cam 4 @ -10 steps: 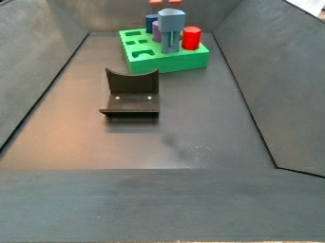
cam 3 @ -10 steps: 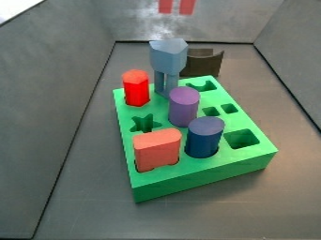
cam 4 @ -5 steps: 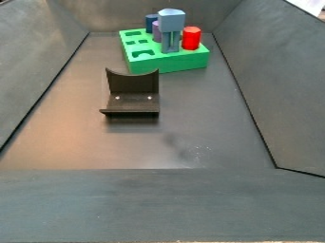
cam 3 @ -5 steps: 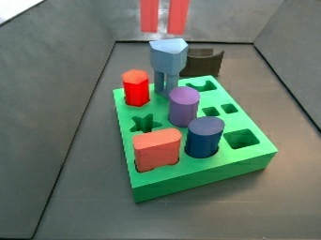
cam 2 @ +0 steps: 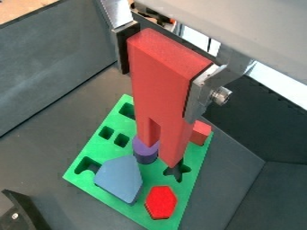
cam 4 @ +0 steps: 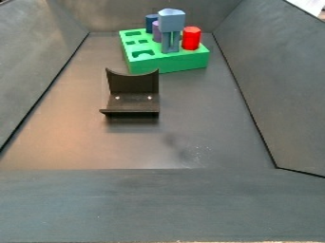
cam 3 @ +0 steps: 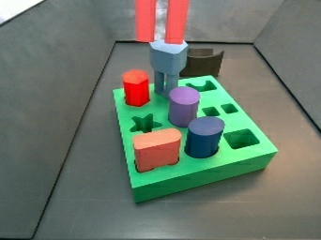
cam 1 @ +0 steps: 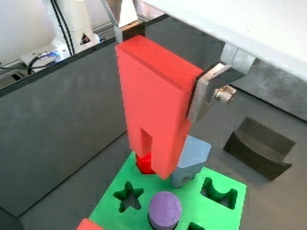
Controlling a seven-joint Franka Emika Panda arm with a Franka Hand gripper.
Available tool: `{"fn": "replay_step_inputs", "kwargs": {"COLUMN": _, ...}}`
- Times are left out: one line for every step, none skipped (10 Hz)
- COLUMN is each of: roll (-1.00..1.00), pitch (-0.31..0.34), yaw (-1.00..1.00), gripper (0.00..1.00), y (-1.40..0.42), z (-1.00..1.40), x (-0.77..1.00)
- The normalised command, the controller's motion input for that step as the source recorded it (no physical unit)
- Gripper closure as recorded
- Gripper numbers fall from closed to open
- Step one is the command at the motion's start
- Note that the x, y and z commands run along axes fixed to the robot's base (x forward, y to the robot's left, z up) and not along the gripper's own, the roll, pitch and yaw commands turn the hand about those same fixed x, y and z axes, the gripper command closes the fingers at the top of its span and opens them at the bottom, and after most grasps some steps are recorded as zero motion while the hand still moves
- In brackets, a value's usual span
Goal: Pick up the double-square object. Move up. Rotate the double-square object. Place the double-square object on the fixture. Regrasp the double-square object. Move to above the board. Insert the double-square object.
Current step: Insert the double-square object.
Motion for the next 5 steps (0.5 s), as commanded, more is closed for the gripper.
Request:
{"fn": "replay_step_inputs", "kwargs": {"roll": 0.00, "pitch": -0.077, "yaw": -0.04, "gripper": 1.00, "y": -0.06, "z": 0.00, "x": -0.24}}
{"fn": "replay_step_inputs", "kwargs": {"roll": 0.00, "pitch": 0.000, "yaw": 0.01, "gripper": 1.00, "y": 0.00, "z": 0.00, "x": 0.00}}
{"fn": "replay_step_inputs", "kwargs": {"roll": 0.00, "pitch": -0.017, "yaw": 0.08, "gripper": 1.00, "y": -0.17, "z": -0.06, "x": -0.15}}
{"fn": "replay_step_inputs", "kwargs": {"roll": 0.00, "pitch": -0.011, "yaw": 0.81, "gripper": 1.00, "y": -0.03, "z": -0.02, "x": 0.37}}
{"fn": "replay_step_inputs", "kwargs": {"roll": 0.00, "pitch": -0.087, "yaw": 0.89, "gripper": 1.00, "y": -0.04, "z": -0.10, "x": 0.22}}
